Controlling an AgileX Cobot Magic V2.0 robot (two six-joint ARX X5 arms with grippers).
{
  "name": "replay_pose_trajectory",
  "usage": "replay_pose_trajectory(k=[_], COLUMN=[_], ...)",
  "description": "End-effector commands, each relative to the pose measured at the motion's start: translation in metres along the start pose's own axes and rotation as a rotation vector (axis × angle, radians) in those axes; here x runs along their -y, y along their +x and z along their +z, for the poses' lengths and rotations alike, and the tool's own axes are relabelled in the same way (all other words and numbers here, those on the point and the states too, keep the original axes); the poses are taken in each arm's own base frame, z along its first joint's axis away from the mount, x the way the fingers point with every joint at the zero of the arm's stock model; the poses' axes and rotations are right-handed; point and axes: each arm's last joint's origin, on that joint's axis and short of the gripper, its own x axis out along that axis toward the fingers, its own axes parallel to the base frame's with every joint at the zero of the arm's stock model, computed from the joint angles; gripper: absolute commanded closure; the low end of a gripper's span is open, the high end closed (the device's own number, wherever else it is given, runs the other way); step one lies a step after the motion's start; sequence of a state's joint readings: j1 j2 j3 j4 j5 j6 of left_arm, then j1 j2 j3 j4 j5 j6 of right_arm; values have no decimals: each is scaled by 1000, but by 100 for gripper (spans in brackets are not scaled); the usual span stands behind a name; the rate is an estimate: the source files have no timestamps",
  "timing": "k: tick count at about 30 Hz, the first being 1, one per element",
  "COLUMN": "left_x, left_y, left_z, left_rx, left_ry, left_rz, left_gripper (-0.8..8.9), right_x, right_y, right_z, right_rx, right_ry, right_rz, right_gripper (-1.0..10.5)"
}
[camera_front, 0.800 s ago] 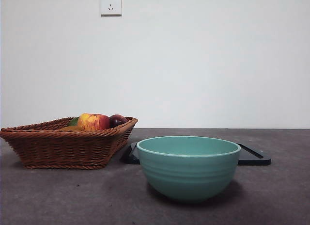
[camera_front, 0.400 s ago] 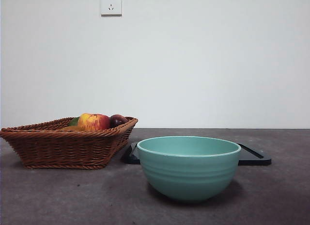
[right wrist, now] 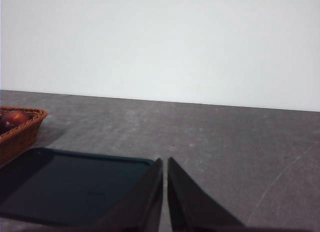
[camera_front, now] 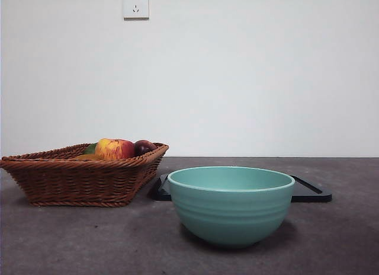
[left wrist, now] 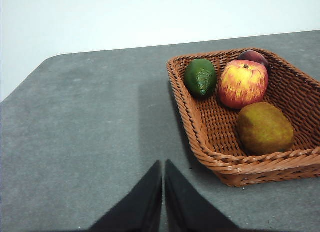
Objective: Pick up the wifruite, put it on the bowl, pick up the plate, put it on desk
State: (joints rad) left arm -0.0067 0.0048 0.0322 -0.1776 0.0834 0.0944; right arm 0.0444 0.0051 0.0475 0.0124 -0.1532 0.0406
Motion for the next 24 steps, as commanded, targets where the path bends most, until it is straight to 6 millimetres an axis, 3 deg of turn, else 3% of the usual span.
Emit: replay_pose_trajectory(k=[1, 15, 24], left_x=[1, 1, 1], left_y=[2, 2, 2], left_z=[-7, -7, -7], left_rx=[-25, -25, -26], left_ry=[-5, -5, -5], left_rz=[-3, -3, -3], left_gripper=[806, 806, 806], right_x=[1, 1, 1], right_y=[1, 0, 0], right_z=[-7, -30, -29], right_rx=[-12, -212, -202], right_ry=[2, 37, 38], right_rz=[-5, -14, -10], right_gripper=[940, 940, 940])
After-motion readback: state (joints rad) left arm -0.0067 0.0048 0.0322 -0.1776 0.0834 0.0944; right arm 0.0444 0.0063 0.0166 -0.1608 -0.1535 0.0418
